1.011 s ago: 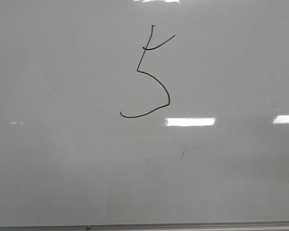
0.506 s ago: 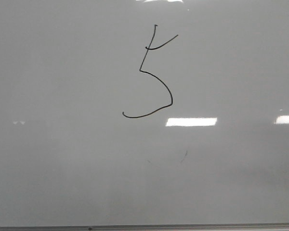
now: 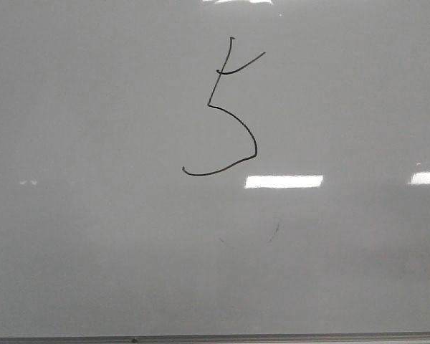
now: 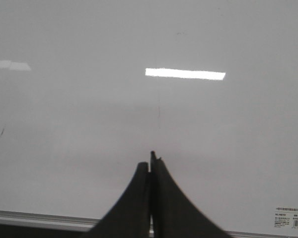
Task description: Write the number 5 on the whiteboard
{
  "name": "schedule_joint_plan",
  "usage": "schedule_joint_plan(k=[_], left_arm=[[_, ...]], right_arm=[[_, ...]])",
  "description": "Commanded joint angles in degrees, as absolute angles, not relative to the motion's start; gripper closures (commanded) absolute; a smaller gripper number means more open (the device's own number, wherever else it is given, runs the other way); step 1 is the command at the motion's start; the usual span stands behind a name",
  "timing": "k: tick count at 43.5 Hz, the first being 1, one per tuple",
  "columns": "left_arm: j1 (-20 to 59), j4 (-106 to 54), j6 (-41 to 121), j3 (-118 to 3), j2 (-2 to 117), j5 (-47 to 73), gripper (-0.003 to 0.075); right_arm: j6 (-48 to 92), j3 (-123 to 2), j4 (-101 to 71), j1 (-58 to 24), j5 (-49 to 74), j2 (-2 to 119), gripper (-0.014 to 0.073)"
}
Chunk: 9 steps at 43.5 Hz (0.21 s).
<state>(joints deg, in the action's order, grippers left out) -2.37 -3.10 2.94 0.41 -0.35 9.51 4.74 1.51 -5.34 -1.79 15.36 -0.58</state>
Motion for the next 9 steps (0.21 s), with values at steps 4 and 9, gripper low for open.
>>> schedule_joint_plan(k=[4, 9], left_arm=[[-2.0, -3.6, 2.8, 0.7, -1.2, 4.4, 0.0741], [-2.0, -3.6, 2.8, 0.7, -1.2, 4.4, 0.0741]], right_arm=[[4.6, 0.7, -5.5, -1.4, 11.2, -1.7, 0.0662], [4.6, 0.7, -5.5, -1.4, 11.2, -1.7, 0.0662]])
